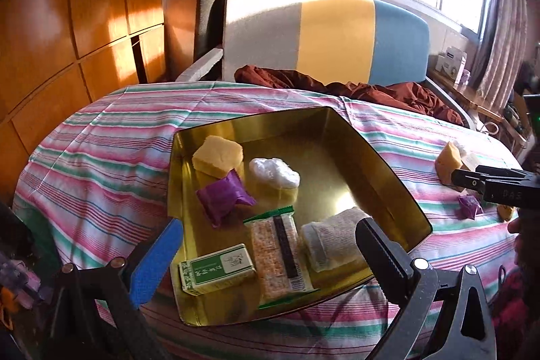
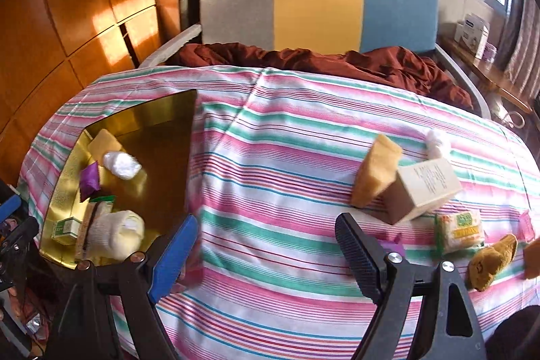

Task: Organize objects
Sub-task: 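Move both tools back from the tray toward the table items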

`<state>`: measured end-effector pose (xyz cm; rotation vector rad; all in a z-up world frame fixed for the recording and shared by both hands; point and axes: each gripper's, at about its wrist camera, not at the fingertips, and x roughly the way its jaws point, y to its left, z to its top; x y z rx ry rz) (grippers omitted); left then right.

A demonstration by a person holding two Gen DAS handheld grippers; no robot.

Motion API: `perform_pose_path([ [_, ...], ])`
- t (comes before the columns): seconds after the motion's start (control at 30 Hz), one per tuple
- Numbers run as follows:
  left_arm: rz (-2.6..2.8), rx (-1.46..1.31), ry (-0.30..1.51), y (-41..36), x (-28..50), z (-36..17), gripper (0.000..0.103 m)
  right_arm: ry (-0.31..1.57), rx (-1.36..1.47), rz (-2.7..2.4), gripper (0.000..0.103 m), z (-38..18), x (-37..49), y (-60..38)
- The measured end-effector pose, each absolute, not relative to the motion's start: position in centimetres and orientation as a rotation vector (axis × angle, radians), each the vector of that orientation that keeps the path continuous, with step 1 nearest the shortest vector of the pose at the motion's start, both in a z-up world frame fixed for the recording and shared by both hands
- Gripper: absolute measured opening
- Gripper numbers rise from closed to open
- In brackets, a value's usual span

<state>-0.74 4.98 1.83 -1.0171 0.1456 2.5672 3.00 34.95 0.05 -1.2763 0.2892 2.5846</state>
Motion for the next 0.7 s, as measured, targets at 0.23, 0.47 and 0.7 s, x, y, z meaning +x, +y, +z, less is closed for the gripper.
perform_pose_path([
  [0.23,2.448,-0.987,0.155,8.0,-0.4,2.5,0.103,0.476,-1.166,2.383,0.085,0.0,7.5,43.6],
  [0.47,2.338,-0.966,0.180,12.1,0.1,3.2,0.103,0.641,-0.928,2.186,0.085,0.7,12.4,51.5],
  [0.7,2.189,-0.966,0.266,18.9,1.3,2.8,0.103,1.043,-0.712,2.082,0.086,-1.2,17.2,56.1],
])
